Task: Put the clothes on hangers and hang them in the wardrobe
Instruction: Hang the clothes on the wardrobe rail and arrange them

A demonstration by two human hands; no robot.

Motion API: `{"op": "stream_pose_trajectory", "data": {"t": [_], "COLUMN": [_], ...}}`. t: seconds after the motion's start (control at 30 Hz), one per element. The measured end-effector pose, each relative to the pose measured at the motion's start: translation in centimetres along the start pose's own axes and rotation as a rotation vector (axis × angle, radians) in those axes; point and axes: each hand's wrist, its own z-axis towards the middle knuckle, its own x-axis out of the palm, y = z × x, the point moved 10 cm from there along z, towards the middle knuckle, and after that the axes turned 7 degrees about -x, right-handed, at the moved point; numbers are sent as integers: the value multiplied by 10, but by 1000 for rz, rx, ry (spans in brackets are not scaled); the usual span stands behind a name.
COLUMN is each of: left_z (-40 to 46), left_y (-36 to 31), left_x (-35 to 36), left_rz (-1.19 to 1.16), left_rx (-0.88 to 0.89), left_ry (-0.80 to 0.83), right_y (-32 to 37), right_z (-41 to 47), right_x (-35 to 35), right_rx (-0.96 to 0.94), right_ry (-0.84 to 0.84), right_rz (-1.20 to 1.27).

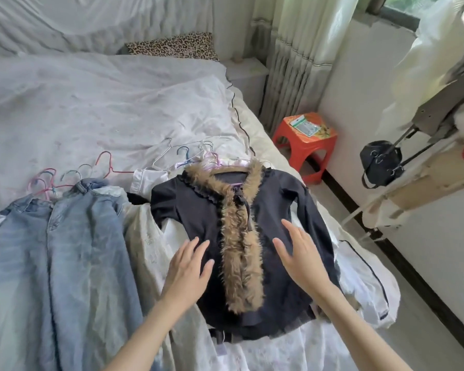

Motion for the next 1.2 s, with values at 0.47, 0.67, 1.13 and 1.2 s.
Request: {"op": "stream_pose_trajectory", "data": {"t": [0.47,0.67,1.13,1.2], "left_z": [212,261,224,212], "left_y": [27,63,33,20], "left_x": [-33,-23,-87,-110], "left_rz": [147,159,-40,-62], "left_rx": [-216,-381,-177,-104], "left_ry": [-139,19,-304,-382], "right_y": [-76,-117,-73,-54], "right_z": [263,302,284,269], "right_x": [48,95,19,-11], "right_rx": [-29,27,-148,-202], "right_ry": [155,419,5,-35], "right_rz": [10,-314,-65,-86]}}
